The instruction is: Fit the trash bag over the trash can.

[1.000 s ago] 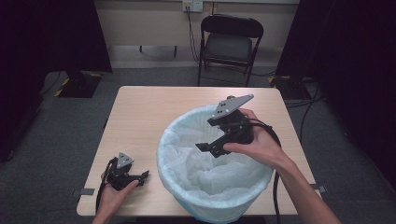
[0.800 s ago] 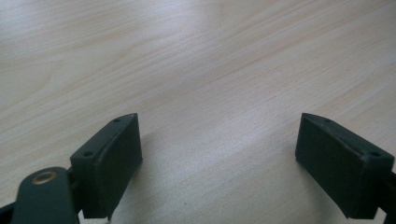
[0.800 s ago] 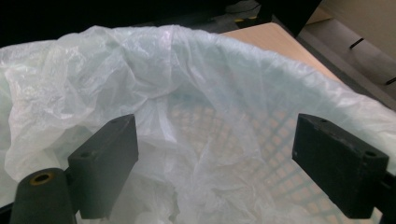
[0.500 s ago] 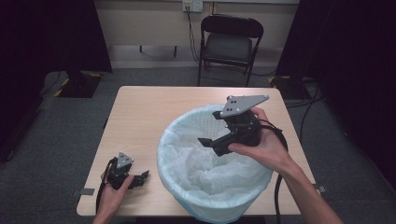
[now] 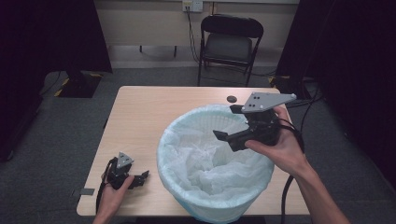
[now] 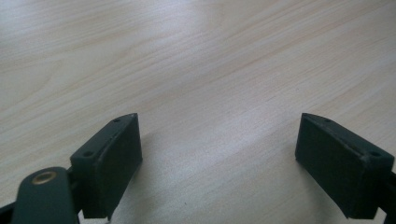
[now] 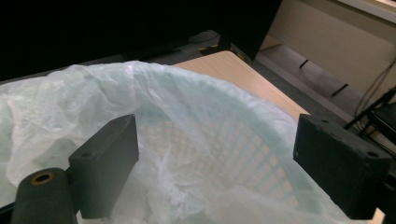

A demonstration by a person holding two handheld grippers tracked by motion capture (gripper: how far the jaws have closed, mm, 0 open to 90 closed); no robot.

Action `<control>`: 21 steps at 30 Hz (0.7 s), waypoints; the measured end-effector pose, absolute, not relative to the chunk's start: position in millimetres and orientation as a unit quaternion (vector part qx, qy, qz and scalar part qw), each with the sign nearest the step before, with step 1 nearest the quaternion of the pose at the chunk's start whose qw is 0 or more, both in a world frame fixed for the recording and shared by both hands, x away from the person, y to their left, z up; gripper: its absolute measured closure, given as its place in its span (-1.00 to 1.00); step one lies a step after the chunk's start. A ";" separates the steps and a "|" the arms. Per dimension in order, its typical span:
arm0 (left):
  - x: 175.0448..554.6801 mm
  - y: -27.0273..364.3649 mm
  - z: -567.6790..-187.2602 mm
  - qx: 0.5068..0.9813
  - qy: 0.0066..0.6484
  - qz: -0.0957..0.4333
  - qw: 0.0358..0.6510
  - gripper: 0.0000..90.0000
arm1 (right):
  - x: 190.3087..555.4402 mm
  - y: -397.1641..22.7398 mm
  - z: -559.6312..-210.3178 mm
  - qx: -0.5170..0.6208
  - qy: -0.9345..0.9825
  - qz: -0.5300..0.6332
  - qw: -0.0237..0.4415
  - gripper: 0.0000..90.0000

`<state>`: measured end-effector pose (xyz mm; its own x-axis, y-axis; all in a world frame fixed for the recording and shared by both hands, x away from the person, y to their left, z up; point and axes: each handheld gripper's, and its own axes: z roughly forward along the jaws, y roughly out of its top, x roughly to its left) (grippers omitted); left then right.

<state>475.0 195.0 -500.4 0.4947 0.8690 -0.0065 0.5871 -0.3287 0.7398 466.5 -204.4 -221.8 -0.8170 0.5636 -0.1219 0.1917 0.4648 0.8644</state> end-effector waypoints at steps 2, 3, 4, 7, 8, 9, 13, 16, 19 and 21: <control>475.0 195.0 -500.4 0.790 0.461 0.201 0.351 -0.69 | 466.2 -207.7 -222.2 0.232 0.829 0.466 0.203 -0.70; 475.0 195.0 -500.4 0.790 0.461 0.201 0.351 -0.69 | 465.9 -211.2 -222.9 0.236 0.827 0.468 0.205 -0.70; 475.0 195.0 -500.4 0.790 0.461 0.201 0.351 -0.69 | 464.9 -218.2 -224.6 0.244 0.822 0.471 0.209 -0.70; 475.0 195.0 -500.4 0.790 0.461 0.201 0.351 -0.69 | 464.8 -225.0 -226.7 0.251 0.817 0.474 0.213 -0.70; 475.0 195.0 -500.4 0.790 0.461 0.201 0.351 -0.69 | 465.1 -231.4 -229.0 0.261 0.813 0.471 0.220 -0.70; 475.0 195.0 -500.4 0.790 0.461 0.201 0.351 -0.69 | 465.2 -234.9 -230.3 0.265 0.811 0.472 0.221 -0.70; 475.0 195.0 -500.4 0.790 0.461 0.201 0.351 -0.69 | 464.3 -250.3 -236.9 0.280 0.800 0.479 0.228 -0.70; 475.1 195.0 -500.4 0.790 0.461 0.201 0.351 -0.69 | 463.6 -259.8 -245.6 0.291 0.797 0.477 0.231 -0.70; 475.0 195.0 -500.4 0.790 0.461 0.201 0.351 -0.69 | 462.0 -270.4 -253.4 0.305 0.788 0.480 0.235 -0.69; 475.0 195.0 -500.4 0.790 0.461 0.201 0.351 -0.69 | 461.3 -274.4 -255.0 0.310 0.783 0.483 0.237 -0.69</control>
